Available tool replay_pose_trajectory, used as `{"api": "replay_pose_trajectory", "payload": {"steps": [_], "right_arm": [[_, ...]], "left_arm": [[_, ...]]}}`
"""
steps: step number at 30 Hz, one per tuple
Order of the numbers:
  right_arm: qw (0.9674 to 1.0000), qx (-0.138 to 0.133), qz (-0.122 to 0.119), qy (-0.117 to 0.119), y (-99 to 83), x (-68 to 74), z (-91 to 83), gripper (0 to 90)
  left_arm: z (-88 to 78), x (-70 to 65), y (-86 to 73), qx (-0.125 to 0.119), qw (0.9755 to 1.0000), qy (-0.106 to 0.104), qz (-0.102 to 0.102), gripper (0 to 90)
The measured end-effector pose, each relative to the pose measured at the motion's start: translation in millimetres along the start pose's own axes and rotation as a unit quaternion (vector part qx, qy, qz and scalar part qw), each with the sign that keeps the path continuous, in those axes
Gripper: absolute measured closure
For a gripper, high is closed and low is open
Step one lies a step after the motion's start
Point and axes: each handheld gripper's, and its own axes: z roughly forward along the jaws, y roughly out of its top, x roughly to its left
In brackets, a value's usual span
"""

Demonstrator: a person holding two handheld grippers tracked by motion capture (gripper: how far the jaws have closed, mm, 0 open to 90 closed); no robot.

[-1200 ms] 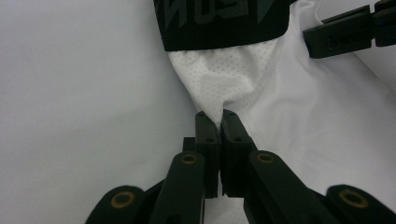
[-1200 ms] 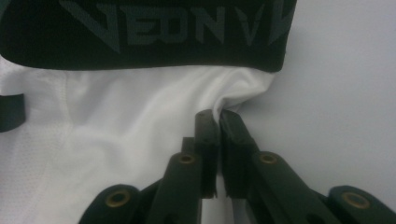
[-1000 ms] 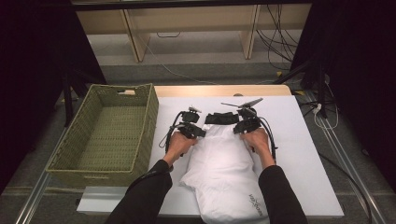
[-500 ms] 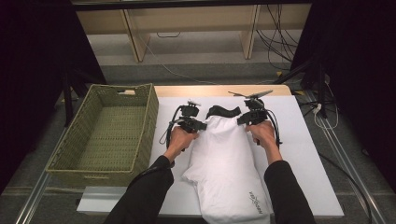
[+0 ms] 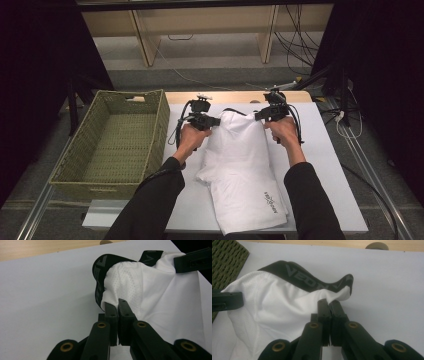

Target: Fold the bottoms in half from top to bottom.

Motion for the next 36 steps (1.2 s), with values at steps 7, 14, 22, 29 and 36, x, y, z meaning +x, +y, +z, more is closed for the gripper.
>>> {"api": "replay_pose_trajectory", "payload": {"steps": [7,14,22,29,36], "right_arm": [[0.9994,-0.013,-0.025,0.02,-10.3,6.0,-15.6,89.1],[0.9966,-0.03,-0.061,0.047,-32.1,14.4,-41.1,89.0],[0.9915,-0.041,-0.104,0.066,-66.5,22.4,-65.2,88.9],[0.988,-0.047,-0.121,0.084,-96.9,23.3,-76.2,88.8],[0.985,-0.044,-0.132,0.103,-126.2,23.7,-80.8,88.4]], "left_arm": [[-17.3,-6.8,-6.7,0.0,0.9997,-0.014,0.02,87.5],[-43.2,-24.3,-23.3,-0.006,0.997,-0.03,0.071,87.5],[-63.9,-43.4,-48.5,-0.006,0.9927,-0.055,0.107,87.3],[-70.4,-65.1,-75.7,0.003,0.988,-0.057,0.144,87.3],[-74.7,-77.2,-107.0,0.024,0.9831,-0.072,0.166,87.1]]}}
